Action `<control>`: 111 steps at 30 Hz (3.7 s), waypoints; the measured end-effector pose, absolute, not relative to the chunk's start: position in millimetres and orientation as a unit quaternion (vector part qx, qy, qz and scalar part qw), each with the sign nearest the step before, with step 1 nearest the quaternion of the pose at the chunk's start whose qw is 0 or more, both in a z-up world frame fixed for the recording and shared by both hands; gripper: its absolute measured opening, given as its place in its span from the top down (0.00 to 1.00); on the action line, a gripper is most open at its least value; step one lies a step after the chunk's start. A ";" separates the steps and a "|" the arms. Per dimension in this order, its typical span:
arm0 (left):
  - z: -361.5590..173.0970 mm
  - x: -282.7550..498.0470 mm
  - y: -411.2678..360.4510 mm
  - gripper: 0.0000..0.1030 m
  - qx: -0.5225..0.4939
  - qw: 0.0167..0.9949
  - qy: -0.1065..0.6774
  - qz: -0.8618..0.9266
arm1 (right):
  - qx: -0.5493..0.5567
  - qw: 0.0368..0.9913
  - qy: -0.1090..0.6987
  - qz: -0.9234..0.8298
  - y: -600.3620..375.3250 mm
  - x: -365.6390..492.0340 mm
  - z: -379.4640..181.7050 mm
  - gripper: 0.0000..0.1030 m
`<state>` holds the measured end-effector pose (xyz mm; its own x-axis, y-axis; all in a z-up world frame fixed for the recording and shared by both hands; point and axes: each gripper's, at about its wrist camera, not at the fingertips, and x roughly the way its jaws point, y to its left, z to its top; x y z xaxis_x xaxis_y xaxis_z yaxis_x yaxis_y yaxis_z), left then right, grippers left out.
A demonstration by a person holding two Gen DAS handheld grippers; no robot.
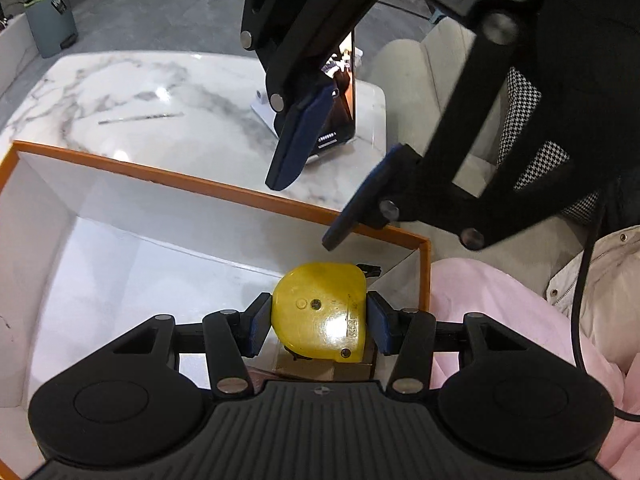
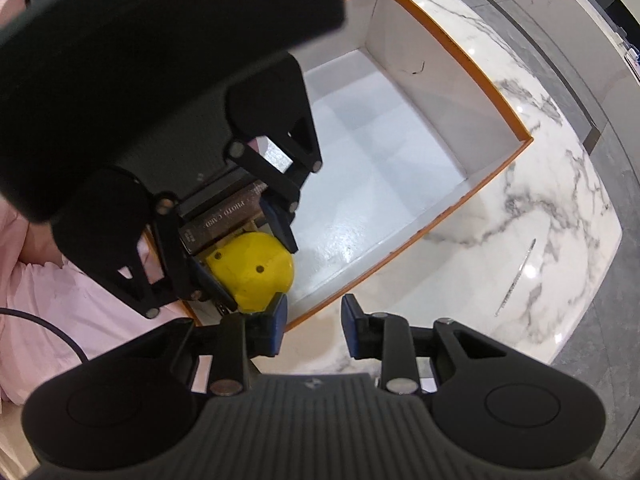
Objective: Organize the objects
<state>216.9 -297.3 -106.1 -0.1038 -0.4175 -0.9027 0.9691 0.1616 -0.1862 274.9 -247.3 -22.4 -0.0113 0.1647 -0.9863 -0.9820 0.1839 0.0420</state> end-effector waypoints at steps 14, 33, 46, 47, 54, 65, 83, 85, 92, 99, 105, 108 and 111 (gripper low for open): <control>-118.2 228.3 -295.0 0.37 0.242 0.596 0.499 -0.580 | -0.383 0.591 0.506 0.497 -263.5 278.4 -63.6 0.67; -120.8 240.8 -262.9 0.40 0.239 0.671 0.461 -0.530 | -0.308 0.733 0.268 0.545 -349.1 264.2 -83.5 0.67; -125.4 241.8 -269.7 0.43 0.213 0.682 0.479 -0.510 | -0.215 0.836 0.093 0.496 -402.5 255.1 -114.5 0.67; -126.6 241.9 -269.8 0.43 0.213 0.683 0.479 -0.508 | -0.215 0.839 0.087 0.493 -401.6 255.1 -119.5 0.67; -130.8 242.9 -272.5 0.44 0.216 0.685 0.490 -0.494 | -0.260 0.822 0.059 0.503 -388.9 260.2 -142.6 0.65; -130.8 244.4 -277.0 0.46 0.219 0.684 0.495 -0.489 | -0.326 0.804 0.026 0.497 -399.6 236.8 -124.4 0.49; -132.5 243.9 -277.7 0.46 0.207 0.686 0.492 -0.494 | -0.381 0.801 -0.014 0.461 -400.5 214.0 -148.2 0.38; -132.8 244.0 -278.6 0.46 0.207 0.686 0.493 -0.494 | -0.385 0.801 -0.022 0.459 -402.5 213.8 -153.5 0.35; -133.9 246.6 -281.9 0.46 0.206 0.686 0.492 -0.495 | -0.434 0.776 -0.059 0.453 -403.5 204.9 -157.0 0.25; -135.0 245.7 -284.8 0.54 0.211 0.682 0.492 -0.498 | -0.428 0.789 -0.058 0.437 -409.0 199.4 -129.9 0.22; -138.5 246.7 -285.7 0.67 0.209 0.682 0.493 -0.498 | -0.420 0.797 -0.028 0.434 -407.0 203.0 -111.9 0.22; -139.2 246.9 -285.1 0.73 0.209 0.682 0.493 -0.499 | -0.420 0.796 -0.018 0.435 -404.1 203.1 -107.3 0.22; -139.8 248.4 -287.5 0.73 0.213 0.678 0.493 -0.502 | -0.418 0.796 -0.008 0.438 -401.7 203.1 -105.0 0.22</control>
